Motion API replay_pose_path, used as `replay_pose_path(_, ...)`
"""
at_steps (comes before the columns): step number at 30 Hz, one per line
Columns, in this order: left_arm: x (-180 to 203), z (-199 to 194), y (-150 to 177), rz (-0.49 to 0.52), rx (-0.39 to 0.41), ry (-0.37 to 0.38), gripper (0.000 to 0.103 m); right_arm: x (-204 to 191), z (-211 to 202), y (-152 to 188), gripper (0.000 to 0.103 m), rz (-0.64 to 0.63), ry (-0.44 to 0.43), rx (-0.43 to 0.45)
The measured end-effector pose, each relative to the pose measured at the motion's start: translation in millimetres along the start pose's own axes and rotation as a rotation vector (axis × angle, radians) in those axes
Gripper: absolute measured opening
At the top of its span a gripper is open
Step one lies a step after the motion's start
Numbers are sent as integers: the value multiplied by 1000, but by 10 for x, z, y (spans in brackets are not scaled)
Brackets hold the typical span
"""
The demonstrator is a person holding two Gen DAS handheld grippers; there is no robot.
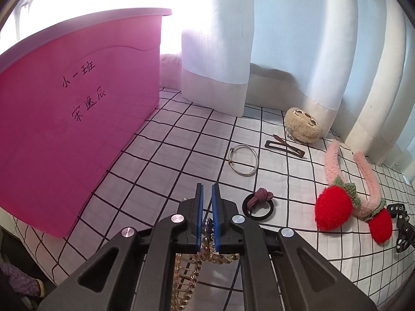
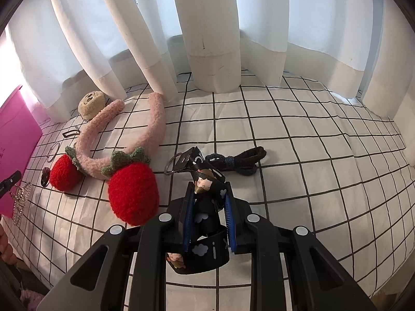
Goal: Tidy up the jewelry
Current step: 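Close the left gripper on the pearl clip while the right gripper grasps the black keychain, then lift the pearl clip and black keychain and carry both over the pink basin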
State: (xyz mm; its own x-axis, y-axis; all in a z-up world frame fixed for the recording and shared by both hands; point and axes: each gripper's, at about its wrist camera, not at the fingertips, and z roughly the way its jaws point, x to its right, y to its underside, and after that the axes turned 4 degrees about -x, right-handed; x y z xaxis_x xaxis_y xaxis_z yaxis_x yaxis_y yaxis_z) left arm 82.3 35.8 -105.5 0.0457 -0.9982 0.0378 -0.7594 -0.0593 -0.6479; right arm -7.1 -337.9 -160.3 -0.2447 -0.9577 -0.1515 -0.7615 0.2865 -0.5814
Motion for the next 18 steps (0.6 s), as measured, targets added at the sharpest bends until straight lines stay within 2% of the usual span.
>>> replay_pose_path(5,-16,-23,23,3,7,-2,5,-2,3,-2,21,-2,-6,-1)
replay_pose_path(6,-19,-51,14,3,15,3,1,-4,1,-1,21,-3,-8,-1)
replay_pose_path(11,28,-192,-80,36,65,-5,1,-36,1,-21,21,-13,-20,-4)
replay_pose_path(18,-59,-198,-64,9,13,6,2,-58,-30,-47,21,-17,-34,2)
